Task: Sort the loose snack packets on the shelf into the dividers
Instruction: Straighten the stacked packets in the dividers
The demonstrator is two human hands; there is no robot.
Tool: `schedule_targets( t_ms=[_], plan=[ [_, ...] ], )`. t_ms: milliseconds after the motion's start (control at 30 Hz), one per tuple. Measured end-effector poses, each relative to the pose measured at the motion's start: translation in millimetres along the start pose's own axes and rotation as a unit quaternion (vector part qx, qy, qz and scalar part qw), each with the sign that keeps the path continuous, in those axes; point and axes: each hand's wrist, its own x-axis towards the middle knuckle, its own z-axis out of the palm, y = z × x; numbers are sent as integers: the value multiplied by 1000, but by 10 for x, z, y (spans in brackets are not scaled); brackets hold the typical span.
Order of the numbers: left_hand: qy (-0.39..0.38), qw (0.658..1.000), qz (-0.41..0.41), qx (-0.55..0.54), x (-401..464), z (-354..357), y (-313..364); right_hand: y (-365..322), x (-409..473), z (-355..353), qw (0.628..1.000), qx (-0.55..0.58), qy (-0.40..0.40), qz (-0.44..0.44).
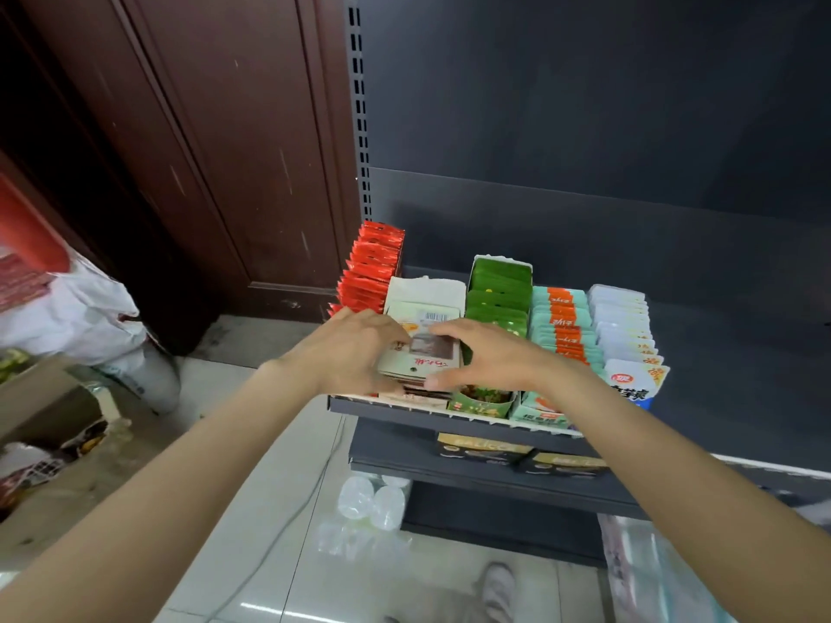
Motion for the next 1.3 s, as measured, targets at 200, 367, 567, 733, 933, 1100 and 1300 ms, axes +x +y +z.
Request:
schedule_targets(
  t_ms=[200, 367, 567, 733, 933, 1100, 1300],
  plan=[
    [49, 988, -24, -143, -45, -5, -41, -19, 16, 134, 996, -51, 64, -35],
    [207, 977, -13, -55, -83, 20, 49, -17, 44, 29, 992, -64, 101, -47],
    [299, 928, 189, 117, -206, 186, 84, -28, 98, -16, 992, -44, 111, -39],
    [175, 969, 163, 69, -162, 270, 62, -21, 122, -75, 993, -24, 114, -30],
    [43, 992, 109, 48, -164, 256, 9, -47, 113, -94, 993, -27, 111, -28],
    [55, 992, 92, 60, -92, 249, 28, -41, 122, -104, 995, -24, 99, -18],
    [29, 994, 85, 57, -50, 255, 10, -29, 132, -100, 995, -14, 100, -16]
  ],
)
